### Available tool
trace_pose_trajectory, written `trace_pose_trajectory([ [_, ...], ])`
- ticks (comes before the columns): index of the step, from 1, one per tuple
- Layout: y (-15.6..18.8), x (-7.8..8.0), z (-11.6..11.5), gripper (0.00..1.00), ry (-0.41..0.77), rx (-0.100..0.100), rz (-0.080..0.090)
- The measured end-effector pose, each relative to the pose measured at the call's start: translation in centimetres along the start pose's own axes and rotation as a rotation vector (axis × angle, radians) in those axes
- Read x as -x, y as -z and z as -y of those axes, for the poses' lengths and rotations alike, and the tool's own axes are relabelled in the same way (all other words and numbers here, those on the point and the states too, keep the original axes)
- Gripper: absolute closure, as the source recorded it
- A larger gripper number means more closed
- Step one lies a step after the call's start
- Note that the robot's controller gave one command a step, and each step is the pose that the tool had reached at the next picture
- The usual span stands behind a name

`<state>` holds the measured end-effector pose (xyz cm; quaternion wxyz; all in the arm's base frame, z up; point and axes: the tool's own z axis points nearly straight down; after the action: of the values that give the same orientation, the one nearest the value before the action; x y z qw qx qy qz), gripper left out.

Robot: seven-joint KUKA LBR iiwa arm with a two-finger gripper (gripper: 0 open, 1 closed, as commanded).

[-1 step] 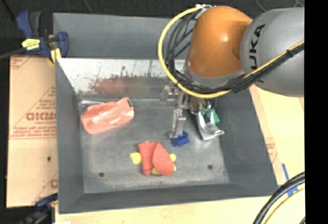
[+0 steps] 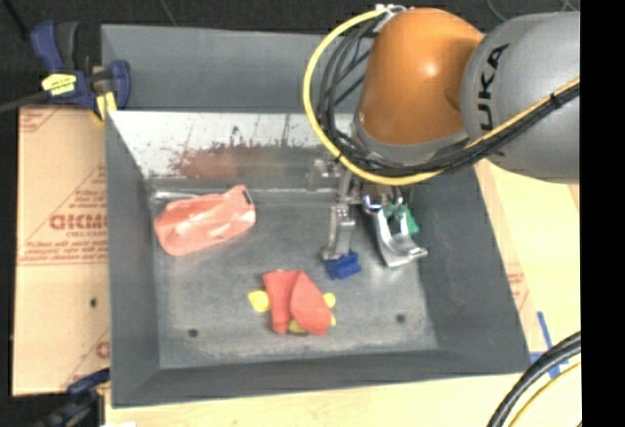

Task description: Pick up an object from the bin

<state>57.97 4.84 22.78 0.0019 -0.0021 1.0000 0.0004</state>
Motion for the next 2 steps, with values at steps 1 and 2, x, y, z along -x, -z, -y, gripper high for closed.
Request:
trace_pose_trajectory([
  [1, -5.0, -1.4, -0.1, 0.0, 0.032, -0.001, 0.004],
  [2, -9.9, -1.9, -0.3, 0.0, 0.178, -0.001, 0.002],
])
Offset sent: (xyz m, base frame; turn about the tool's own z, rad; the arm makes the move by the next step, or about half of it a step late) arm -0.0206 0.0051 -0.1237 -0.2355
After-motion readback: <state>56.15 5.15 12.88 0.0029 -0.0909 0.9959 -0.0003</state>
